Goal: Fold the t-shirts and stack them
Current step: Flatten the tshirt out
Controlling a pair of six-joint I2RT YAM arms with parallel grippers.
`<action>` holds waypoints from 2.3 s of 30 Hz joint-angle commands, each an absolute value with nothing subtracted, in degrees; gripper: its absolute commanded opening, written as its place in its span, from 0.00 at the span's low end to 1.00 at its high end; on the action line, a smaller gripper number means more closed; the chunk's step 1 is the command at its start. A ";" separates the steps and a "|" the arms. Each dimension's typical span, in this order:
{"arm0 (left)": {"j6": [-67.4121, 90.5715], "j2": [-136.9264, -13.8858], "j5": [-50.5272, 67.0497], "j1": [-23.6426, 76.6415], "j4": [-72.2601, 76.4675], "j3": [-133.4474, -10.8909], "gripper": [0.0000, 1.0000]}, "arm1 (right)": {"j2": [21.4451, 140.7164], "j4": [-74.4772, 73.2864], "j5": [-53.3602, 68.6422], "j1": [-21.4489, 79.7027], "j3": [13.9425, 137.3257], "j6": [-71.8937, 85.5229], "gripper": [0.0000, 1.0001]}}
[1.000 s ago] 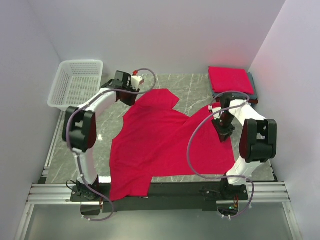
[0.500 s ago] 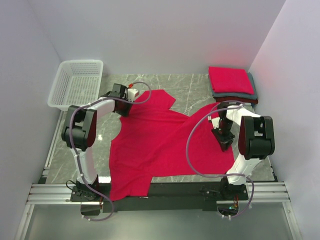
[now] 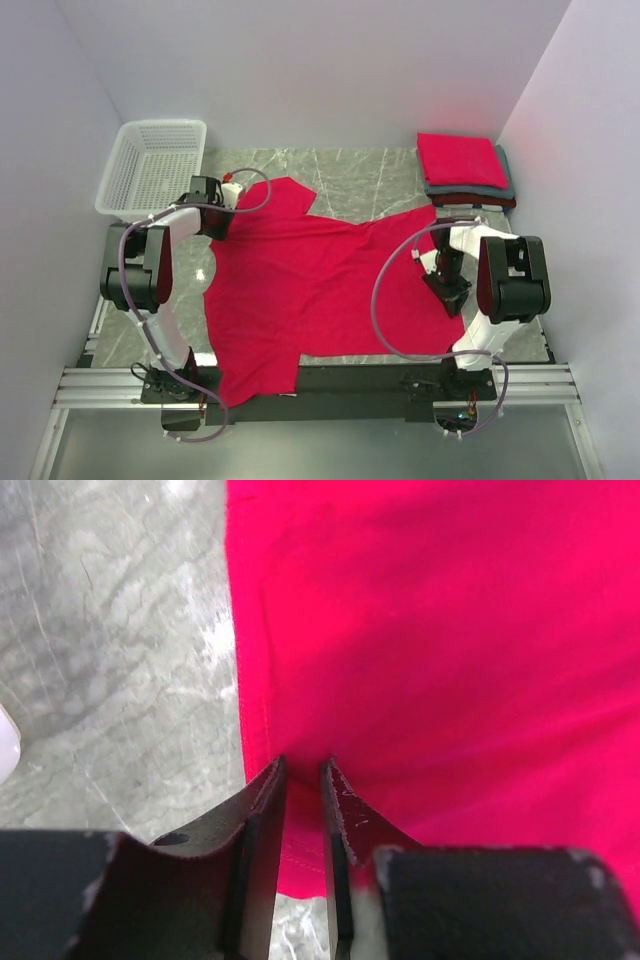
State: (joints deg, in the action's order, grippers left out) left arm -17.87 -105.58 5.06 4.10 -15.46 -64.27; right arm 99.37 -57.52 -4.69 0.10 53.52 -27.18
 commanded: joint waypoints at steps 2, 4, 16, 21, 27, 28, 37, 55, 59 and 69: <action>-20.83 -105.21 2.63 3.78 -27.14 -61.17 0.27 | 94.76 -62.03 -2.29 0.97 50.71 -32.24 0.24; -21.00 -103.80 3.60 3.69 -28.38 -62.75 0.28 | 93.26 -63.97 -1.41 1.05 51.94 -33.48 0.24; -15.39 -107.83 10.72 5.80 -32.61 -77.61 0.31 | 106.84 -62.50 9.23 0.97 83.22 -21.38 0.24; -14.68 -109.25 9.67 5.80 -30.24 -75.50 0.31 | 114.34 -60.65 8.97 1.58 89.73 -18.55 0.24; -16.26 -107.32 8.27 5.63 -28.74 -67.78 0.31 | 115.32 -57.13 3.17 2.20 82.73 -19.86 0.21; -17.04 -106.79 7.65 5.45 -28.48 -66.37 0.31 | 114.53 -56.61 2.64 2.28 81.40 -20.47 0.21; -19.69 -98.53 6.77 5.19 -30.06 -52.39 0.30 | 108.29 -53.09 -5.44 2.02 63.82 -26.71 0.16; -10.81 -119.95 17.48 5.10 -37.17 -99.64 0.49 | 107.41 -61.79 6.33 1.76 79.54 -23.55 0.24; -9.06 -124.97 20.30 5.19 -36.04 -101.86 0.51 | 106.61 -61.70 6.42 1.76 78.23 -23.38 0.24; -7.12 -129.81 23.82 5.19 -33.58 -104.50 0.40 | 106.44 -61.17 6.33 1.76 77.17 -23.29 0.24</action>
